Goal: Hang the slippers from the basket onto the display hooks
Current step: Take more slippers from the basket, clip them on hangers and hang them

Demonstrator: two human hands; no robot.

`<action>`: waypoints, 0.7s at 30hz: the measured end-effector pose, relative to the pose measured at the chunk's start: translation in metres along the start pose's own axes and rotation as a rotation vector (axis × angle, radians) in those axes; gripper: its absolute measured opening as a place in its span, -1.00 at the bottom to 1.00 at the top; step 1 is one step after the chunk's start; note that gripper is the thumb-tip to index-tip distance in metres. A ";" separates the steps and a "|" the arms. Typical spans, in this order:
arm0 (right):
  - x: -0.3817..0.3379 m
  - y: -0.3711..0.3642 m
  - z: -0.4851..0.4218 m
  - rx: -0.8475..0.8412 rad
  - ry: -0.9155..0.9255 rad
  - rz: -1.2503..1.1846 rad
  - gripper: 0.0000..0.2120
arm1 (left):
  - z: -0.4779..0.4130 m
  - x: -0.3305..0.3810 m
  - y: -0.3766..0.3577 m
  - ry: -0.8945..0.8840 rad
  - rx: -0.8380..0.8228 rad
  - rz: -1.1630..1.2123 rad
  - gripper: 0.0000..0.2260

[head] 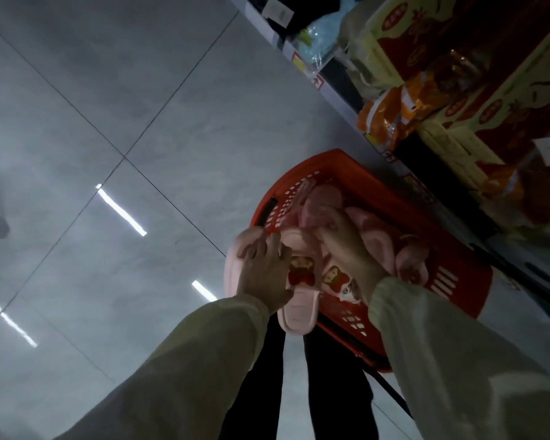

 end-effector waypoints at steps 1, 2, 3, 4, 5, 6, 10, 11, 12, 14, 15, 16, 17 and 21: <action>-0.008 -0.010 -0.013 -0.042 0.002 0.057 -0.61 | -0.001 -0.004 0.001 0.000 0.024 0.015 -0.31; -0.014 -0.021 -0.024 -0.087 -0.013 0.109 -0.60 | -0.002 -0.007 0.001 0.000 0.046 0.023 -0.31; -0.019 -0.031 -0.035 -0.115 -0.011 0.131 -0.59 | -0.003 -0.008 0.001 -0.006 0.070 0.031 -0.30; -0.022 -0.041 -0.048 -0.131 -0.016 0.135 -0.58 | -0.003 -0.010 -0.001 -0.016 0.097 0.042 -0.29; -0.023 -0.050 -0.060 -0.130 -0.022 0.141 -0.57 | -0.003 -0.012 -0.003 -0.028 0.128 0.057 -0.28; -0.023 -0.059 -0.069 -0.138 -0.039 0.135 -0.56 | -0.004 -0.015 -0.004 -0.042 0.156 0.067 -0.26; -0.015 -0.069 -0.100 -0.057 -0.100 -0.001 -0.58 | -0.010 -0.029 -0.006 -0.058 0.186 0.058 -0.24; -0.012 -0.070 -0.102 -0.041 -0.135 -0.027 -0.59 | -0.011 -0.033 -0.008 -0.054 0.173 0.048 -0.25; -0.009 -0.070 -0.102 -0.022 -0.158 -0.047 -0.59 | -0.011 -0.036 -0.011 -0.054 0.157 0.042 -0.26; 0.000 -0.069 -0.101 -0.009 -0.196 -0.056 -0.60 | -0.011 -0.038 -0.016 -0.059 0.128 0.029 -0.28; 0.004 -0.067 -0.097 -0.004 -0.212 -0.071 -0.60 | -0.010 -0.039 -0.018 -0.056 0.113 0.022 -0.29; 0.005 -0.064 -0.093 0.003 -0.217 -0.089 -0.61 | -0.010 -0.039 -0.019 -0.047 0.099 0.022 -0.29; 0.006 -0.060 -0.090 0.025 -0.210 -0.105 -0.64 | -0.009 -0.039 -0.019 -0.033 0.091 0.023 -0.30; -0.001 -0.052 -0.068 0.040 -0.193 -0.182 -0.70 | -0.006 -0.037 -0.011 0.027 0.078 0.048 -0.33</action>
Point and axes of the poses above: each hand's wrist, its own z-axis away from the middle knuckle, its own y-axis out of the back of the hand, x = y × z, the point moved 9 cm from there along -z, towards the middle knuckle, and after that the axes turned 6 degrees about -y, right-handed, at the moved point
